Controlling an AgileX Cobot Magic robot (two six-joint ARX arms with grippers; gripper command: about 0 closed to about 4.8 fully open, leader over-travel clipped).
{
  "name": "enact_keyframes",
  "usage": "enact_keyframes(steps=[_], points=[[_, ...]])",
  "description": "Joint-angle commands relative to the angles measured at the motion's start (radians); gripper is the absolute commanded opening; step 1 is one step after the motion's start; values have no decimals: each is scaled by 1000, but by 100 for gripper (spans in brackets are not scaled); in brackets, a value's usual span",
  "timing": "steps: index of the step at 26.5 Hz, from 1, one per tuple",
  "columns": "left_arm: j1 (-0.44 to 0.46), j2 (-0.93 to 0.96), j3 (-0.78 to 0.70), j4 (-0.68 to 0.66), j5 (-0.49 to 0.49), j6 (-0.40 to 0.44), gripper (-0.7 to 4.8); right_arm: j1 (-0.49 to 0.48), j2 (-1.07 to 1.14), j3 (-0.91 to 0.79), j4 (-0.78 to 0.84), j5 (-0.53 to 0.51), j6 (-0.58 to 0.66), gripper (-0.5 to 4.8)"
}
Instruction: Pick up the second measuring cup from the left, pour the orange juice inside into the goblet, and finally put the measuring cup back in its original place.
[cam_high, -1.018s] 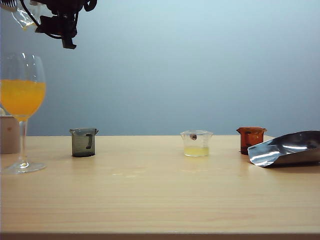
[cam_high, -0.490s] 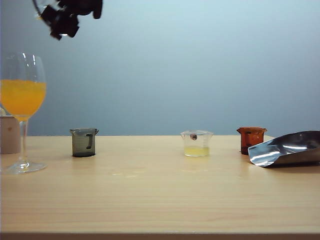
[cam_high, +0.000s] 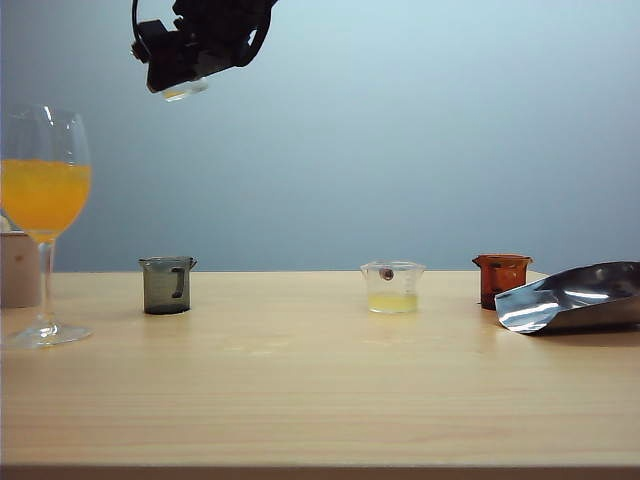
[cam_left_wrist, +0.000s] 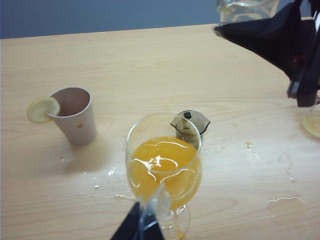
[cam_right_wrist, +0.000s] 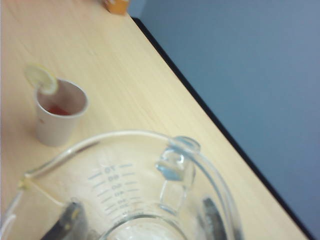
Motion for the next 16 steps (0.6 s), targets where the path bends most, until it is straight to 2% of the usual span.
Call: enact_keyframes(steps=[1,5,8,11,13,16], points=[[0,-1,-1,13,4,-3,-3,-24,-3,6,22,-5,115,156],[0,-1,-1,13,4,-3,-3,-32,-19,7,5,-6,220,144],[0,-1,-1,13,4,-3,-3,-32,-26,8,-11,-76,251,148],[0,-1,-1,13,4,-3,-3,-40,-26,9,-16,-75,380,148],[0,-1,-1,13,4,-3,-3,-55,-26,9,-20,-107,438,148],[0,-1,-1,13,4,-3,-3,-90,-45,9,-44,-201,453,147]])
